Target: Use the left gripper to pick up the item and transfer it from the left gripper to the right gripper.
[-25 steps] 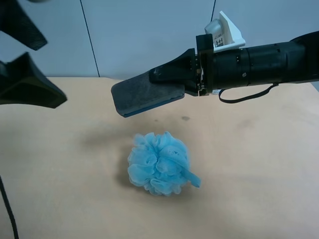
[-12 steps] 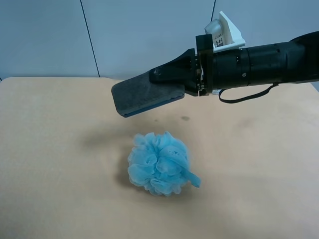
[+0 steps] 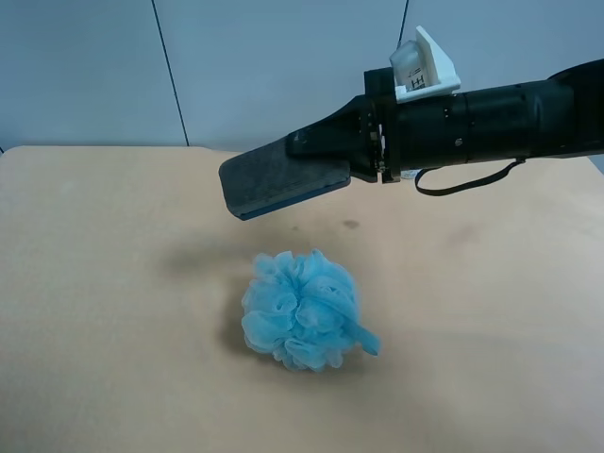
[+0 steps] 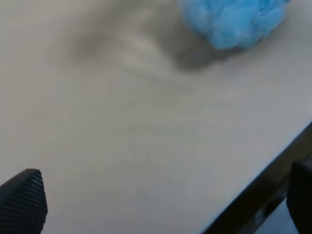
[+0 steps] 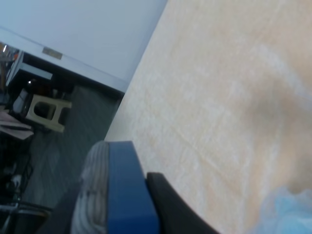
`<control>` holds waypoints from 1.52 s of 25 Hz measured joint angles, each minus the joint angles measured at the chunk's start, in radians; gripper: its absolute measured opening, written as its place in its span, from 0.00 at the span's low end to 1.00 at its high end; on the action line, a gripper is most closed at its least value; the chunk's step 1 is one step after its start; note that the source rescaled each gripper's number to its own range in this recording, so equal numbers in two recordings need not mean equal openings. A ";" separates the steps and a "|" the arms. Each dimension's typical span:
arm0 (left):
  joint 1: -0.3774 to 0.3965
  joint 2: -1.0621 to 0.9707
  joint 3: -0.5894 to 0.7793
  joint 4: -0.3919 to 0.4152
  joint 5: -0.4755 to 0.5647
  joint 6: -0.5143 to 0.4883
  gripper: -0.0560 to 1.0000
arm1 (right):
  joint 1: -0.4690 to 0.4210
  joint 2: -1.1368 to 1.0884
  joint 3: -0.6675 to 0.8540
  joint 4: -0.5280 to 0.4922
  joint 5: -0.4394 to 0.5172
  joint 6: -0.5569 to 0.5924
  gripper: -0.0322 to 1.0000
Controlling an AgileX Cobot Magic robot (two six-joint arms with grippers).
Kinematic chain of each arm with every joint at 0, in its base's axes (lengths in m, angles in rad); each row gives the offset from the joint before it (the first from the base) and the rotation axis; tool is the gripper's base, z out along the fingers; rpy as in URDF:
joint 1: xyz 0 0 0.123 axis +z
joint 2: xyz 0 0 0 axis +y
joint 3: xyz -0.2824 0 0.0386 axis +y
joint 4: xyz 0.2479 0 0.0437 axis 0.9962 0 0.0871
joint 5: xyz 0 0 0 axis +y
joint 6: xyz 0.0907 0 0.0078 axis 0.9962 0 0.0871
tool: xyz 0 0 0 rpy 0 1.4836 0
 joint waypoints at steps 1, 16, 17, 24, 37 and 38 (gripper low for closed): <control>0.000 -0.023 0.004 -0.005 -0.002 -0.002 1.00 | 0.000 0.000 0.000 0.000 -0.007 0.005 0.03; 0.000 -0.113 0.119 -0.036 -0.140 -0.013 1.00 | 0.000 0.000 0.000 0.000 -0.031 0.015 0.03; 0.000 -0.113 0.120 -0.036 -0.143 -0.014 1.00 | 0.000 0.000 0.000 0.000 -0.033 0.015 0.03; 0.000 -0.113 0.120 -0.036 -0.155 -0.014 1.00 | 0.000 0.000 0.000 0.000 -0.034 0.015 0.03; 0.318 -0.113 0.120 -0.036 -0.155 -0.014 1.00 | 0.000 0.000 0.000 0.000 -0.034 0.015 0.03; 0.372 -0.113 0.120 -0.036 -0.155 -0.014 1.00 | 0.000 0.000 0.000 0.000 -0.034 0.015 0.03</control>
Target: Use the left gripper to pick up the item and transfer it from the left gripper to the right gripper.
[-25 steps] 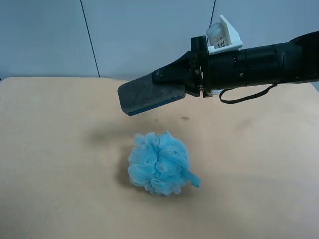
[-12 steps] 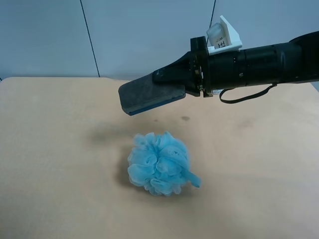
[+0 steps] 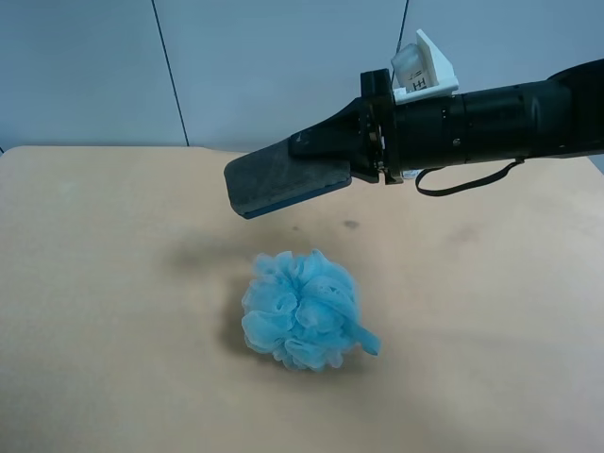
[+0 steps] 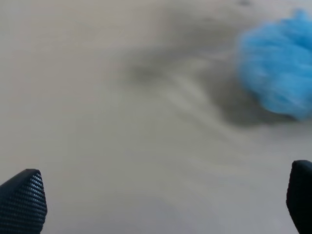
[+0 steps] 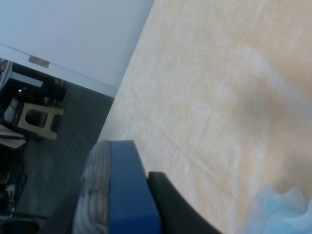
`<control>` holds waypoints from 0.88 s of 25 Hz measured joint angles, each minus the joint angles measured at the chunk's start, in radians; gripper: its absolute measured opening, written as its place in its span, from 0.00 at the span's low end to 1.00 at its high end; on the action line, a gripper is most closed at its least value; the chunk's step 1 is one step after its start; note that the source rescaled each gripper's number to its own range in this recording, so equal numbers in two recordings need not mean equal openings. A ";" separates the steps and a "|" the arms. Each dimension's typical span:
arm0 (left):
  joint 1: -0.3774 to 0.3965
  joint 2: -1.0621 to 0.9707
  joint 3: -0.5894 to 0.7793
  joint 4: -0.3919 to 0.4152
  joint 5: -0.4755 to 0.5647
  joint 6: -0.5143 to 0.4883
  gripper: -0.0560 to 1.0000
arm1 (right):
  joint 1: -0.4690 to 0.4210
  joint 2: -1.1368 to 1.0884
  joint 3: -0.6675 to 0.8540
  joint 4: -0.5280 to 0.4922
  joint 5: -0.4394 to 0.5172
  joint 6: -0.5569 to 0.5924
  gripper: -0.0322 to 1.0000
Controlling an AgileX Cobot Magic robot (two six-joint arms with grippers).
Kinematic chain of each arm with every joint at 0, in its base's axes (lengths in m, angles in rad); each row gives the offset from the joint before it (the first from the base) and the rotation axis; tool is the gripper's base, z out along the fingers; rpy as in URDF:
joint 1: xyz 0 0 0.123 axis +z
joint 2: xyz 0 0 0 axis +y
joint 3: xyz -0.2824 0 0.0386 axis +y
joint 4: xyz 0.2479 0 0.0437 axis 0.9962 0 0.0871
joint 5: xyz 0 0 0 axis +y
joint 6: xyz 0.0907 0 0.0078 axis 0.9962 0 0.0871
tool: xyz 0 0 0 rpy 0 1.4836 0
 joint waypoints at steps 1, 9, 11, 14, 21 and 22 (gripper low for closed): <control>0.052 0.000 0.000 0.000 0.000 0.000 1.00 | 0.000 0.000 0.000 0.000 0.000 0.000 0.03; 0.242 0.000 0.001 0.000 0.000 0.000 1.00 | 0.000 0.000 0.000 0.000 0.000 0.000 0.03; 0.243 0.000 0.001 0.000 0.000 0.000 1.00 | 0.000 0.000 0.000 0.000 0.000 0.000 0.03; 0.244 0.000 0.001 0.000 0.000 0.000 1.00 | -0.006 -0.004 0.000 -0.010 -0.004 0.010 0.03; 0.244 0.000 0.001 0.000 0.000 0.000 1.00 | -0.105 -0.088 0.000 -0.217 -0.041 0.182 0.03; 0.244 0.000 0.001 0.000 0.000 0.000 1.00 | -0.121 -0.103 0.000 -0.249 -0.053 0.210 0.03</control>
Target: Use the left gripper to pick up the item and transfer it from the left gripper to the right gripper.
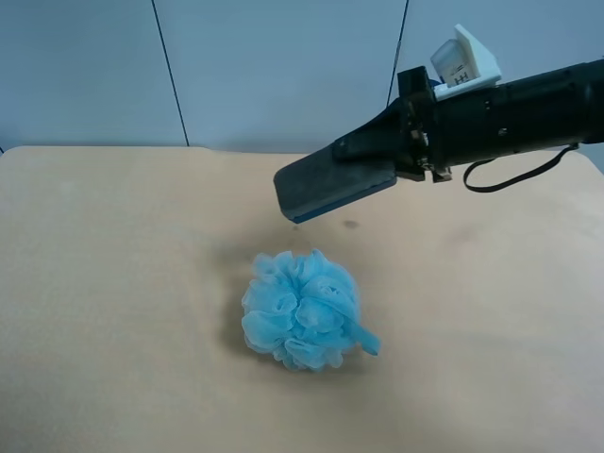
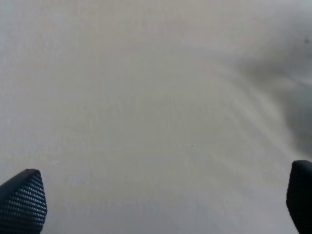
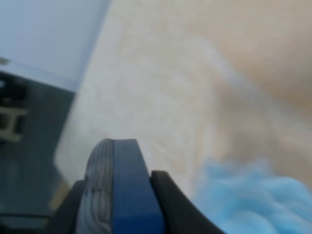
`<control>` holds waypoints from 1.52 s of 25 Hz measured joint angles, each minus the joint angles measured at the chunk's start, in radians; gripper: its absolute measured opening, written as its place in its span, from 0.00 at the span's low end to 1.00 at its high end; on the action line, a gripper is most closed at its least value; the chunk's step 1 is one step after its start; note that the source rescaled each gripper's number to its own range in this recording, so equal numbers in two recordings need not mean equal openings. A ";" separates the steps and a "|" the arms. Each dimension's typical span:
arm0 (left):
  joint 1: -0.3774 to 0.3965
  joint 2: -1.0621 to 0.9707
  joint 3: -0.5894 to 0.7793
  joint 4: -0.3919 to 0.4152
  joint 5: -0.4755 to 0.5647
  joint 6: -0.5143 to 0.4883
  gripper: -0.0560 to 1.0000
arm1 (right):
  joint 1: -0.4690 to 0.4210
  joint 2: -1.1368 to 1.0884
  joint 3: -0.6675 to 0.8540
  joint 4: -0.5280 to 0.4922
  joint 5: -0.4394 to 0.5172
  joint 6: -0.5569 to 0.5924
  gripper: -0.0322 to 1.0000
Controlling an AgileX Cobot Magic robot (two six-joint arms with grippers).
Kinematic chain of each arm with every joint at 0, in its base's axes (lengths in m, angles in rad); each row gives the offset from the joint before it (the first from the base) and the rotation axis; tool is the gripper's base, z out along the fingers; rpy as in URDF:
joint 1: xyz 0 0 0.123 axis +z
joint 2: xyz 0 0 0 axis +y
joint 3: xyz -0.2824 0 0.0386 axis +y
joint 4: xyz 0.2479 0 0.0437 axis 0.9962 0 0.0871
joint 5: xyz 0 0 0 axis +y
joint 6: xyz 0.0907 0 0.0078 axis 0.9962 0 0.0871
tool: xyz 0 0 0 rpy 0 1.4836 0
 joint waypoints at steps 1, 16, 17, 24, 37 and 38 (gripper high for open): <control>0.000 0.000 0.000 0.000 0.000 0.000 1.00 | -0.018 -0.020 0.000 -0.046 -0.014 0.035 0.03; 0.000 0.000 0.000 0.000 -0.001 0.000 1.00 | -0.130 -0.068 -0.111 -0.572 -0.167 0.444 0.03; 0.000 0.000 0.000 0.000 -0.001 0.000 1.00 | -0.130 -0.059 -0.119 -0.585 -0.170 0.450 0.03; 0.000 0.000 0.000 0.000 -0.001 0.000 1.00 | -0.130 0.112 -0.125 -0.594 -0.193 0.449 0.03; 0.000 0.000 0.000 0.000 -0.001 0.001 1.00 | -0.130 0.239 -0.125 -0.622 -0.311 0.404 0.03; 0.000 0.000 0.000 0.000 -0.001 0.000 1.00 | -0.130 0.239 -0.125 -0.633 -0.311 0.404 0.05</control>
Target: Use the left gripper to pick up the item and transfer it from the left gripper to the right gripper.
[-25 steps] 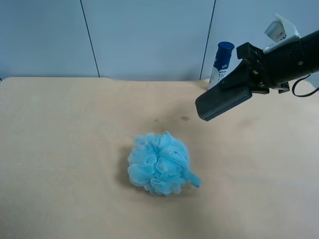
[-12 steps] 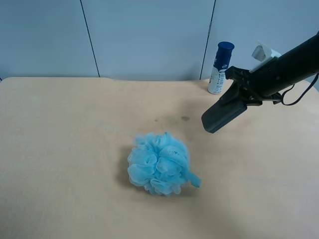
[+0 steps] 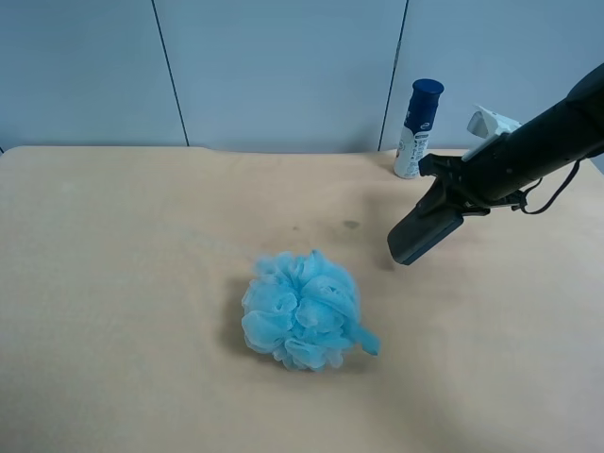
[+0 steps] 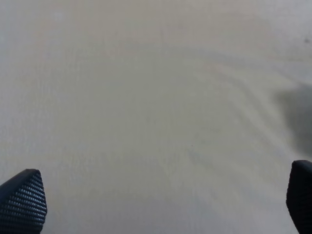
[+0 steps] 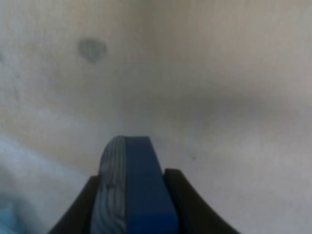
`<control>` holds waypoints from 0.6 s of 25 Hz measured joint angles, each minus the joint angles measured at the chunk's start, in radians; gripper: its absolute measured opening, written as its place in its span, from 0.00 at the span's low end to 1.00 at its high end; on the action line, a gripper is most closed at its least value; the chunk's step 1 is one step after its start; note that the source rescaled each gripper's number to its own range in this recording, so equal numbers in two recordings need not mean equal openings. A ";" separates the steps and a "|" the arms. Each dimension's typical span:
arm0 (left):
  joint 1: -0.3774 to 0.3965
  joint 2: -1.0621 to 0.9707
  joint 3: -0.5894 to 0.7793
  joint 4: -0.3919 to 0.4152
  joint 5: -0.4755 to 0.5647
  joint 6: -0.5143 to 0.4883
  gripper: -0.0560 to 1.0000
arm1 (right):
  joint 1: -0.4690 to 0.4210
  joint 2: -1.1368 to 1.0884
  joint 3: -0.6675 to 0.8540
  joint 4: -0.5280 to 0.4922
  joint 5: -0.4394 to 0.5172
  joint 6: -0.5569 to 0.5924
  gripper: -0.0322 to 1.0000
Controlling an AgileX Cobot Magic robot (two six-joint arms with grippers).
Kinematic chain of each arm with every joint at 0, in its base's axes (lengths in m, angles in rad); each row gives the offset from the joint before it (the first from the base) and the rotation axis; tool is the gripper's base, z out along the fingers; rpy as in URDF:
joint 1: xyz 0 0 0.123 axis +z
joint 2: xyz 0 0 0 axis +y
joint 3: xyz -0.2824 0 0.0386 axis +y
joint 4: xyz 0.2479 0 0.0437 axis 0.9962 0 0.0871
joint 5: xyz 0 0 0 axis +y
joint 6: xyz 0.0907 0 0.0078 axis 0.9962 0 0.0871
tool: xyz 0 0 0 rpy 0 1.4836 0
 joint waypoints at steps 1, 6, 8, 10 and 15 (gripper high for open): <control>0.000 0.000 0.000 0.000 0.000 0.000 1.00 | 0.000 0.000 0.000 -0.010 0.000 0.000 0.12; 0.000 0.000 0.000 0.000 0.000 0.000 1.00 | 0.000 0.000 0.000 -0.058 -0.003 0.023 0.86; 0.000 0.000 0.000 0.000 0.000 0.000 1.00 | 0.000 0.000 0.000 -0.067 -0.003 0.025 0.95; 0.000 0.000 0.000 0.000 0.000 0.000 1.00 | 0.000 0.000 0.000 -0.072 -0.003 0.032 0.98; 0.000 0.000 0.000 0.000 0.000 0.001 1.00 | 0.000 -0.030 -0.027 -0.105 0.062 0.064 1.00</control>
